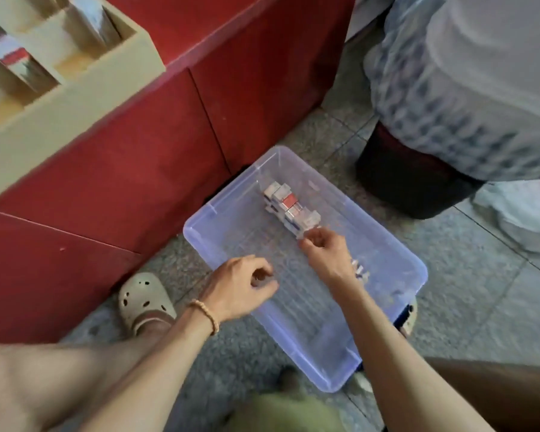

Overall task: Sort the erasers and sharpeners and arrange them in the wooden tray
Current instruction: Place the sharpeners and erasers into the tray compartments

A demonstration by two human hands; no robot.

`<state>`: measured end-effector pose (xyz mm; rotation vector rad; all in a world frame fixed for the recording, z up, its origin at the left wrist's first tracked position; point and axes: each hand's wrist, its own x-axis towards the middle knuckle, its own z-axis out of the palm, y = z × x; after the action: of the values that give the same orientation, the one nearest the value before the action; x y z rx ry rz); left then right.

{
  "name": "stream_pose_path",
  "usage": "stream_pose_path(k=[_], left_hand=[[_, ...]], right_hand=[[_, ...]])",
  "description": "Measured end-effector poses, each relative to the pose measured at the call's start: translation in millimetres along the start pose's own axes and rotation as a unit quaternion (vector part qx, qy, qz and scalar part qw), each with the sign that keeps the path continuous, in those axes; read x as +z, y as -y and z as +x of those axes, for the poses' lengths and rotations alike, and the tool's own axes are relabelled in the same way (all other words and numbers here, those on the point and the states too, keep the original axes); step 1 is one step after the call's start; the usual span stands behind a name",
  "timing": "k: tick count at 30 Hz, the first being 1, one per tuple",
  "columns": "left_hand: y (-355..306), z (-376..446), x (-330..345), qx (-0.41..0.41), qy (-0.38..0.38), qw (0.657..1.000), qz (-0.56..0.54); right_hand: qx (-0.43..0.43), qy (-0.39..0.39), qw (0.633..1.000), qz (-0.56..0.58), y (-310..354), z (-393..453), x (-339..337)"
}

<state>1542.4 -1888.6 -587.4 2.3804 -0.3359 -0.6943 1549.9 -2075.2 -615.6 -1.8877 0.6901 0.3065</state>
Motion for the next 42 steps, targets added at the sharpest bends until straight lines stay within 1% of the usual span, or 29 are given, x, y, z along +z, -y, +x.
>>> stream_pose_path(k=[2, 4, 8, 10, 12, 15, 23, 27, 30, 33, 37, 42], left_hand=[[7.7, 5.9, 10.3, -0.010, 0.004, 1.000, 0.011], [15.2, 11.3, 18.2, -0.019, 0.001, 1.000, 0.025], [29.6, 18.2, 33.0, -0.030, -0.034, 0.999, 0.020], [31.4, 17.3, 33.3, -0.030, -0.049, 0.998, 0.012], [32.5, 21.6, 34.4, -0.033, -0.059, 0.998, 0.003], [34.0, 28.3, 35.0, -0.038, -0.074, 0.997, 0.001], [35.3, 35.2, 43.0, -0.047, -0.106, 0.993, 0.034], [36.3, 35.0, 42.6, -0.047, -0.109, 0.993, 0.024], [37.6, 35.2, 41.7, -0.049, -0.107, 0.993, 0.023], [38.5, 34.5, 42.0, -0.048, -0.088, 0.995, 0.030], [40.2, 33.1, 40.1, -0.043, -0.075, 0.996, 0.024], [39.3, 33.5, 38.4, -0.049, -0.071, 0.996, 0.025]], right_hand=[[0.066, 0.010, 0.998, 0.013, -30.1, 14.8, 13.7], [0.104, 0.011, 0.994, 0.018, -47.3, 29.6, 23.3], [0.172, -0.031, 0.983, 0.053, -60.6, 66.8, 39.2], [0.206, -0.059, 0.969, 0.127, -58.8, 84.7, 44.1], [0.257, -0.088, 0.946, 0.175, -59.5, 105.2, 50.2], [0.317, -0.097, 0.916, 0.228, -58.7, 122.7, 58.6], [0.317, -0.107, 0.896, 0.292, -70.6, 138.1, 68.6], [0.313, -0.100, 0.898, 0.292, -69.5, 138.0, 74.6], [0.306, -0.091, 0.900, 0.297, -70.5, 137.3, 73.8], [0.310, -0.087, 0.902, 0.288, -68.9, 135.2, 76.8], [0.324, -0.110, 0.874, 0.345, -67.1, 141.0, 74.3], [0.309, -0.116, 0.873, 0.359, -63.1, 143.4, 73.0]])
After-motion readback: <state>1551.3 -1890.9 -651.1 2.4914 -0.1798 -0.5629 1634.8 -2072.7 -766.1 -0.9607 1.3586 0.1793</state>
